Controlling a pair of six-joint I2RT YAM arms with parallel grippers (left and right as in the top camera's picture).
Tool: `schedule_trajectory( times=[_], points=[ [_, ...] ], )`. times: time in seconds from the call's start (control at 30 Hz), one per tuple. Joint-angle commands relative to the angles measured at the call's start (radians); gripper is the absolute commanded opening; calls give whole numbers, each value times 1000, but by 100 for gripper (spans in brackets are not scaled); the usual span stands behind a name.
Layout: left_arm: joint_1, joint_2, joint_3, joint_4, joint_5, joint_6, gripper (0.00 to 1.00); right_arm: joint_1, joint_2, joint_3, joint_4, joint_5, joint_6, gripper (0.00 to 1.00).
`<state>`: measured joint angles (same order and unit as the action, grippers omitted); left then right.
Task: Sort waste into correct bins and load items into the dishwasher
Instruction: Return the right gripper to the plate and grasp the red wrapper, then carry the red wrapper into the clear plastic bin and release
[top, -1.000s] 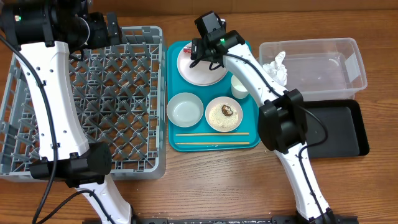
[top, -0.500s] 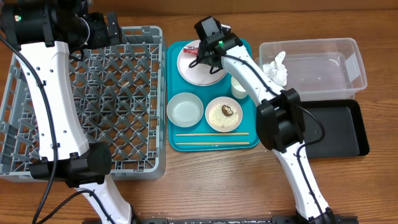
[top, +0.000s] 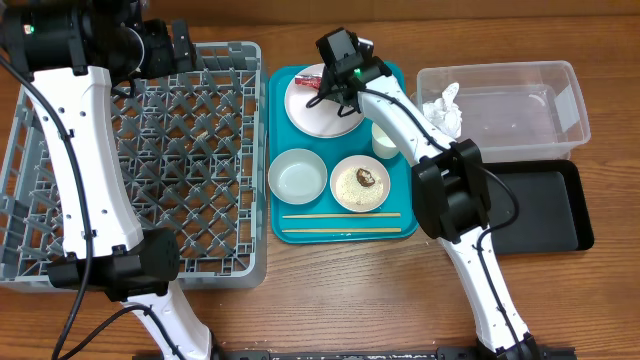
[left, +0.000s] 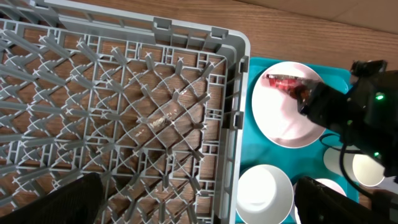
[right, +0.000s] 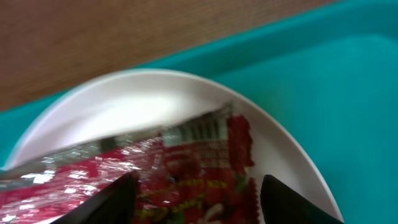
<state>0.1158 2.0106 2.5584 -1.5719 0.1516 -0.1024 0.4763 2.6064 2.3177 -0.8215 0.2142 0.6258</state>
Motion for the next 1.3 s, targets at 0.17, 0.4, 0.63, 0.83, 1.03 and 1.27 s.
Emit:
schedule_trajectory(
  times=[0.17,0.4,0.63,0.83,1.03,1.27],
  points=[
    [-4,-19,16,1,-5,-10,100,-5,8,-41,35,10,3,38],
    [-4,-19,16,1,-6,-10,100,-5,6,-24,20,-29,-32,4],
    [-4,-19,16,1,-6,-10,100,-14,-113,54,-105,-32,-85,4],
    [-4,-19,16,1,-6,-10,100,-58,-353,72,-246,-53,-107,4],
    [-4,-19,16,1,-5,-10,100,-186,-507,72,-419,-54,-91,4],
    [-4,-19,16,1,-6,-10,100,-382,-511,32,-592,-50,-46,4]
  ],
)
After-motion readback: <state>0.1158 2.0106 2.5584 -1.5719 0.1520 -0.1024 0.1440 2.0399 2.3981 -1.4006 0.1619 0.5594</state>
